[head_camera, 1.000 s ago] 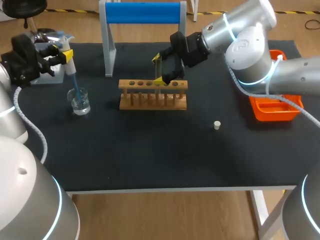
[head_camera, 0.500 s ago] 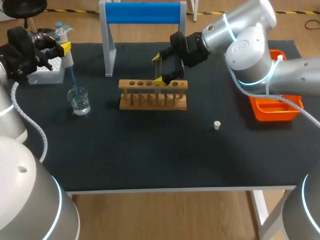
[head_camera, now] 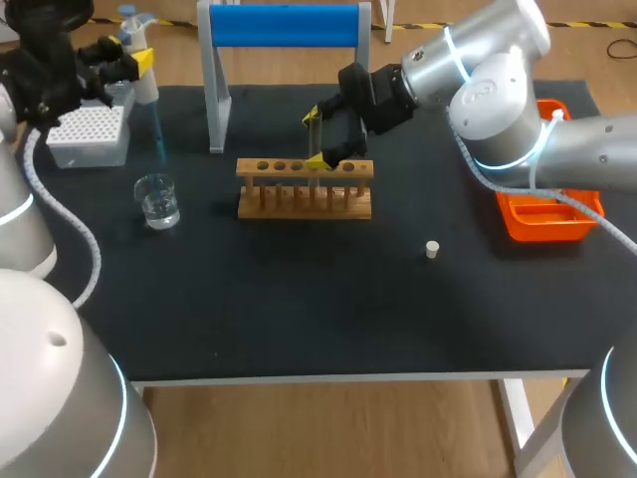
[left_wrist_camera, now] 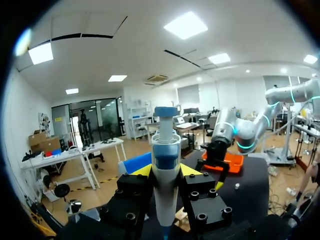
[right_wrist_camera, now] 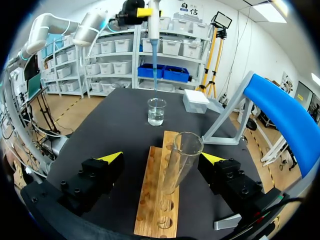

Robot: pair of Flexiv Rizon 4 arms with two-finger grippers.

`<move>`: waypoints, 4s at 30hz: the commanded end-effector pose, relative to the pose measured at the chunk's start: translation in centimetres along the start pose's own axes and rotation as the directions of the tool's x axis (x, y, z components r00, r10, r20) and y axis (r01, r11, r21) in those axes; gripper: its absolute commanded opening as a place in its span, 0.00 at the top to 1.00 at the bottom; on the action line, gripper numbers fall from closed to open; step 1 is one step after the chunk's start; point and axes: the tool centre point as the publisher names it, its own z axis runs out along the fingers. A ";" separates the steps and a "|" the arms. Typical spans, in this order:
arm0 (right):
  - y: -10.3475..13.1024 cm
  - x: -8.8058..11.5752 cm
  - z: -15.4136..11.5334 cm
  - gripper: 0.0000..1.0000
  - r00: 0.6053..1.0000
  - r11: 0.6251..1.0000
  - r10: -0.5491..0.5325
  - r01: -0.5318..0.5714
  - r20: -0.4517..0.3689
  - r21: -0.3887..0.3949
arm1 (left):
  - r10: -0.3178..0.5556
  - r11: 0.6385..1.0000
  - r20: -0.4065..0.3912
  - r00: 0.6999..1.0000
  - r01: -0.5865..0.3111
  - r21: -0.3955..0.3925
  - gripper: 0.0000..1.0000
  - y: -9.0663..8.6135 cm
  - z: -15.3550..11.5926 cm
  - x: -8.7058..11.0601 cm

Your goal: Invert the test tube, pick up the pipette, mount the tip to pipette, aspirate from beaker and dispense into the tube, eject the tip, return the pipette, and cap with the stopper.

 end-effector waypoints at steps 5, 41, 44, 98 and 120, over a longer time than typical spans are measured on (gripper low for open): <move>0.0 -0.1 -0.1 0.00 1.000 1.000 0.000 0.000 -0.004 0.002 | -0.025 0.994 -0.066 0.998 0.018 -0.106 1.00 -5.0 3.5 2.0; 0.0 -0.1 -0.1 0.00 1.000 1.000 0.000 0.000 -0.004 0.002 | -0.086 0.993 -0.349 0.933 0.053 -0.102 1.00 -12.6 17.0 9.7; 0.0 -0.1 -0.1 0.00 1.000 1.000 0.000 0.000 -0.004 0.002 | -0.086 0.994 -0.361 0.929 0.055 -0.094 1.00 -12.7 17.4 10.0; 0.0 -0.1 -0.1 0.00 1.000 1.000 0.000 0.000 -0.004 0.002 | -0.115 0.993 -0.436 0.892 0.108 -0.041 1.00 -9.3 20.1 9.9; 0.0 -0.1 -0.1 0.00 1.000 1.000 0.000 0.000 -0.004 0.002 | -0.086 0.996 -0.410 0.908 0.074 -0.044 1.00 -8.6 20.5 9.2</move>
